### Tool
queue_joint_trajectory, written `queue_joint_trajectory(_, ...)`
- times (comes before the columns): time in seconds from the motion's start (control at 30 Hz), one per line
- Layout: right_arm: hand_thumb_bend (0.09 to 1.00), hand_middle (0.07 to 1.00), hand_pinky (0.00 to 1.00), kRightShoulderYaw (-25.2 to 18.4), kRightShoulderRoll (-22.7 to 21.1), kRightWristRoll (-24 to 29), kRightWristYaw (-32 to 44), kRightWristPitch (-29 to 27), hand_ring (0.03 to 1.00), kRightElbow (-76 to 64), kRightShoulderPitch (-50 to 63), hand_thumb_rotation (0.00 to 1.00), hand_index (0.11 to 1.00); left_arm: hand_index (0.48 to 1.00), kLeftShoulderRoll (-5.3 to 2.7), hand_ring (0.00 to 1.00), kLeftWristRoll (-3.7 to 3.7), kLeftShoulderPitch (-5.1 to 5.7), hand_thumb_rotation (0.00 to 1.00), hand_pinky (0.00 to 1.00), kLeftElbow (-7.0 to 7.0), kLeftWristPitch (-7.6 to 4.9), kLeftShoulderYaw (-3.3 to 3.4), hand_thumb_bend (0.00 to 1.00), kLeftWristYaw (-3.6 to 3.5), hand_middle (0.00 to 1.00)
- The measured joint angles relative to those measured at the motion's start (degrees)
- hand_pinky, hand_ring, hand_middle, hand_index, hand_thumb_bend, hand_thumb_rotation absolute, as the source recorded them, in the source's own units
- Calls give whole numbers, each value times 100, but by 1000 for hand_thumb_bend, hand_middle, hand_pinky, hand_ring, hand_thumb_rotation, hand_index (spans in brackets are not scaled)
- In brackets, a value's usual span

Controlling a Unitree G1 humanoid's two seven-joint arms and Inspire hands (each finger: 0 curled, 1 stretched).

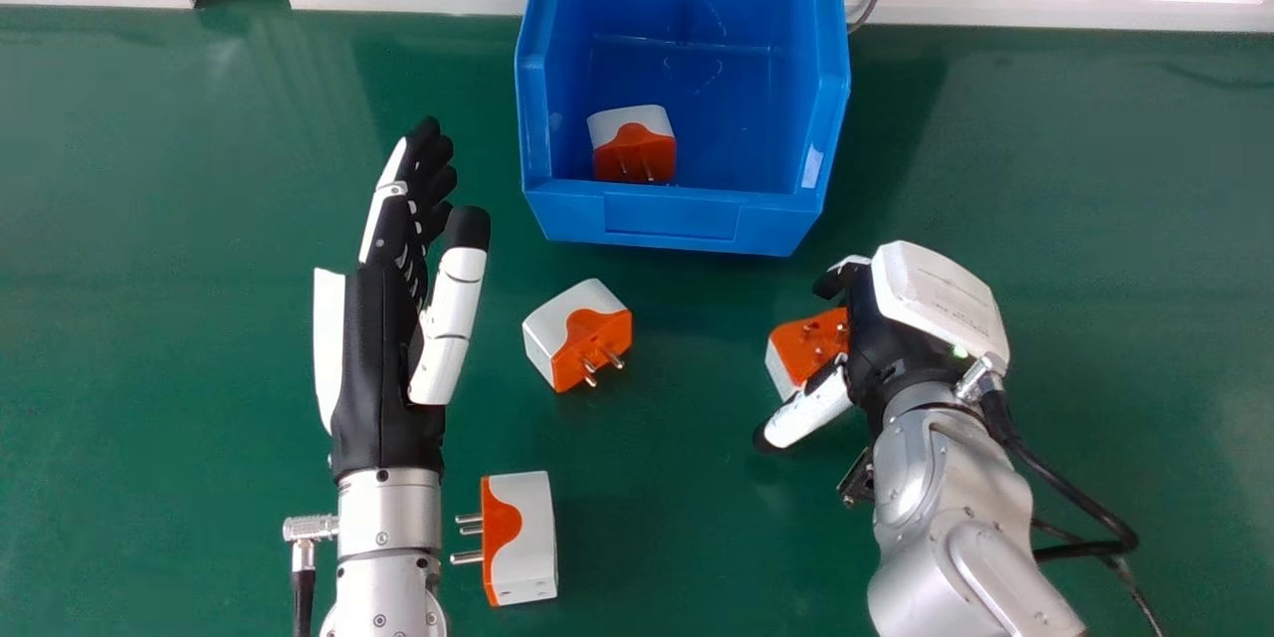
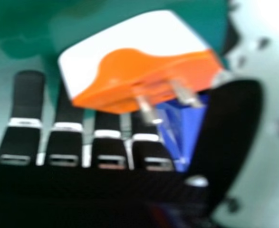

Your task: Pick all objects and put in blue box

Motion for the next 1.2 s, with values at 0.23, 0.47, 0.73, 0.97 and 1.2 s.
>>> queue_joint_trajectory(0.23,894,656,405,-54,79,3,-88,-19,543,-45,117,42,736,897,0,894,11,41,891,891,-29,1,-3,685,9,909)
queue_joint_trajectory(0.47,876,675,430,-96,89,2,-189,-126,578,-76,225,49,735,898,-1,894,-2,52,891,891,-28,1,-3,685,2,909)
queue_joint_trajectory(0.73,862,724,457,-95,119,0,-211,-132,627,-92,244,79,741,898,-3,894,-3,54,891,892,-28,1,-4,683,-2,910)
queue_joint_trajectory(0.97,855,724,463,-142,115,56,-213,-211,634,-87,240,70,739,898,-4,894,-5,53,891,892,-29,4,-4,683,-2,910)
queue_joint_trajectory(1.2,737,633,350,-338,94,364,-372,-767,494,-87,338,44,648,898,-7,894,-5,53,891,892,-28,4,-4,684,-4,910)
